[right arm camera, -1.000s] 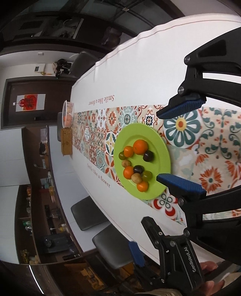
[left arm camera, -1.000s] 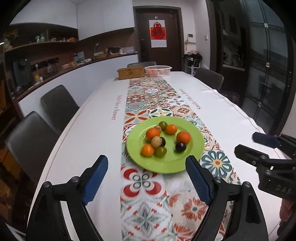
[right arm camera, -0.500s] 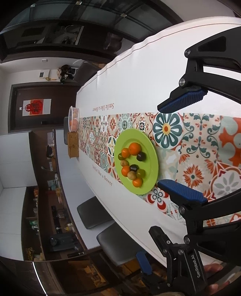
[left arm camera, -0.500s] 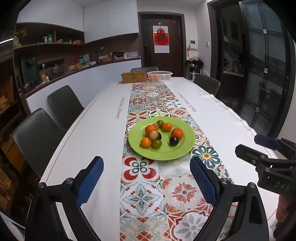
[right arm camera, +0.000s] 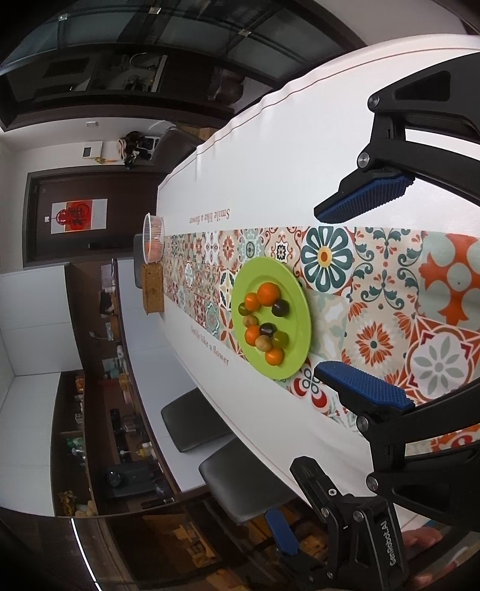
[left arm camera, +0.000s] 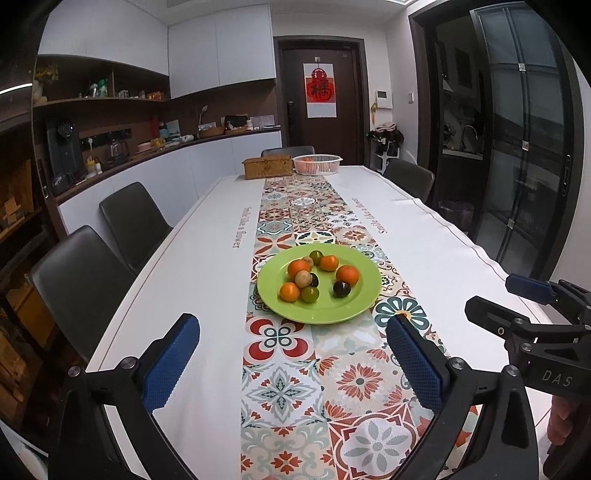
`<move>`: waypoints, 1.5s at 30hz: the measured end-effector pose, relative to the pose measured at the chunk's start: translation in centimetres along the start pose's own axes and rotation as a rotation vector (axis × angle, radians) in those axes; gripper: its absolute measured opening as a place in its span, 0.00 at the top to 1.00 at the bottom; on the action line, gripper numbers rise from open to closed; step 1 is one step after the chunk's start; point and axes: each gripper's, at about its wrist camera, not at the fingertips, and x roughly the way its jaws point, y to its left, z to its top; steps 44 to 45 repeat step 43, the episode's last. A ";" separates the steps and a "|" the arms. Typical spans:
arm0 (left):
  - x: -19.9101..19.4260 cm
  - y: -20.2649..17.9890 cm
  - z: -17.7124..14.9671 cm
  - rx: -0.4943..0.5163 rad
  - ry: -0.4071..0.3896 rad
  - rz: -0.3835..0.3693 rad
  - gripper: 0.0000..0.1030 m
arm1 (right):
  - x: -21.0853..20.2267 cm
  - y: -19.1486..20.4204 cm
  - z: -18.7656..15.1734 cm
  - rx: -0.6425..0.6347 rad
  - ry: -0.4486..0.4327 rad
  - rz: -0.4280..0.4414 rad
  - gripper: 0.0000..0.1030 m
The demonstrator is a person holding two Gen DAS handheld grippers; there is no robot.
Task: Organize fruits
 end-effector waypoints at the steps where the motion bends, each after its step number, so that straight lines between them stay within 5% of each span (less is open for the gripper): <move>1: -0.1 0.0 0.0 0.000 -0.002 0.002 0.00 | -0.1 0.0 0.0 -0.002 -0.001 0.000 0.25; 45: -1.4 0.5 0.7 -0.004 -0.035 -0.001 0.00 | -1.3 0.6 0.1 -0.041 -0.030 -0.023 0.25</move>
